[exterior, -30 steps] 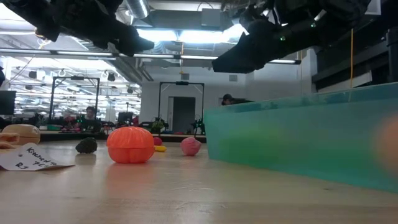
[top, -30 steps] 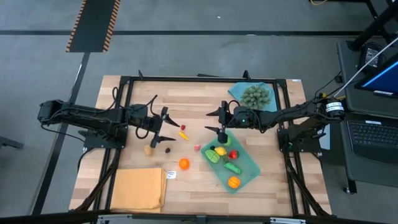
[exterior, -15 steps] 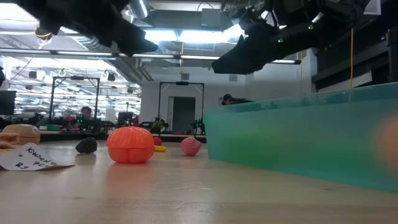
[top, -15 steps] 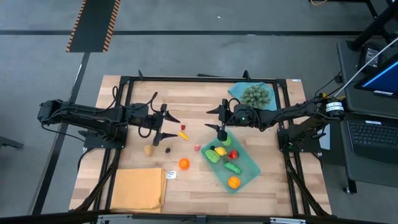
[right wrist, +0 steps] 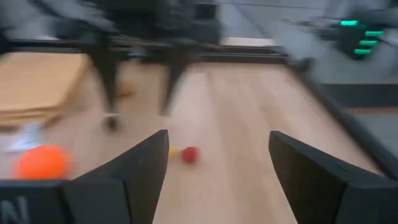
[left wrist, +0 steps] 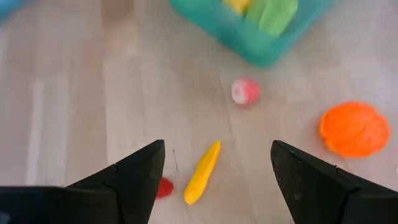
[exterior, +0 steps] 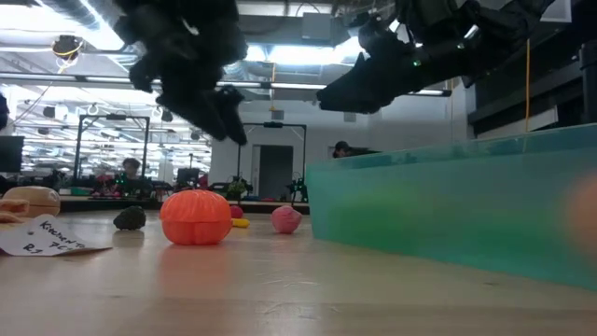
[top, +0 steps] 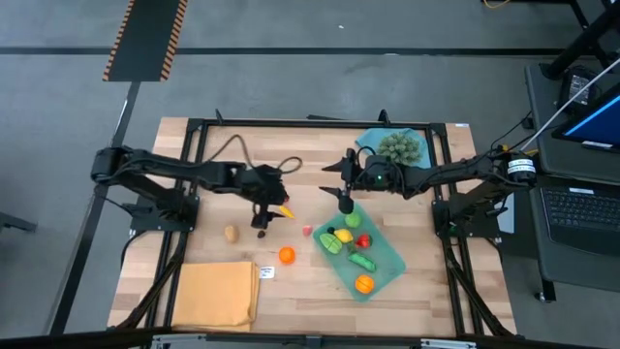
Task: Pick and placing Produce into tupperware
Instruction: Put the corn into the green bin
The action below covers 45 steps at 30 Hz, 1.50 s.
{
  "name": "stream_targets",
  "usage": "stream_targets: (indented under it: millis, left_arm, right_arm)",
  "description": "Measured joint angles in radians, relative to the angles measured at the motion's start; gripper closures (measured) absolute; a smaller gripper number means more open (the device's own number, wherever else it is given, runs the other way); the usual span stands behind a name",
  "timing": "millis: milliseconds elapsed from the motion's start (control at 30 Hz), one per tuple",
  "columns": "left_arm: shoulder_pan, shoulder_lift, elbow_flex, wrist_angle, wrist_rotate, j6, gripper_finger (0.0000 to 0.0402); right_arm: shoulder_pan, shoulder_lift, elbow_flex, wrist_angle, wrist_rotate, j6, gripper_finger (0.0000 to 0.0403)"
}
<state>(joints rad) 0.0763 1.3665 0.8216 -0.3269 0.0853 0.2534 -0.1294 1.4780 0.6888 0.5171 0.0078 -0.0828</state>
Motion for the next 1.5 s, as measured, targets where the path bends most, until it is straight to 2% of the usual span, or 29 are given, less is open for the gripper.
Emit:
stream_targets:
  millis: [167,267,633,733,800,1167,1267,1500]
  left_arm:
    - [0.000,0.115,0.078,-0.066,0.000,0.051,0.0115]
    - [0.000,0.169,0.102,-0.114,0.000,0.055,0.0115]
    - [0.000,0.316,0.112,-0.131,0.000,0.068,0.0115]
    - [-0.001,0.347,0.112,-0.114,-0.048,0.071,0.0115]
    - [0.000,0.362,0.112,-0.112,-0.077,0.071,0.0115]
    - [0.000,0.387,0.114,-0.112,-0.064,0.040,0.0119]
    - [0.000,0.385,0.114,-0.114,-0.060,0.036,0.0138]
    - [-0.002,0.387,0.112,-0.119,-0.052,0.034,0.0216]
  right_arm:
    - [-0.025,0.000,0.000,-0.025,-0.290,-0.032,0.0125]
    - [-0.040,0.000,0.000,-0.046,-0.374,-0.058,0.0125]
    - [-0.077,0.000,-0.043,-0.043,-0.375,-0.077,0.0125]
    - [-0.077,0.000,-0.043,-0.041,-0.375,-0.077,0.0125]
    - [-0.077,0.000,-0.043,-0.038,-0.375,-0.077,0.0125]
    - [-0.077,0.000,-0.043,-0.035,-0.375,-0.076,0.0125]
    - [-0.077,0.000,-0.043,-0.035,-0.375,-0.076,0.0125]
    - [-0.077,0.000,-0.044,-0.035,-0.375,-0.076,0.0125]
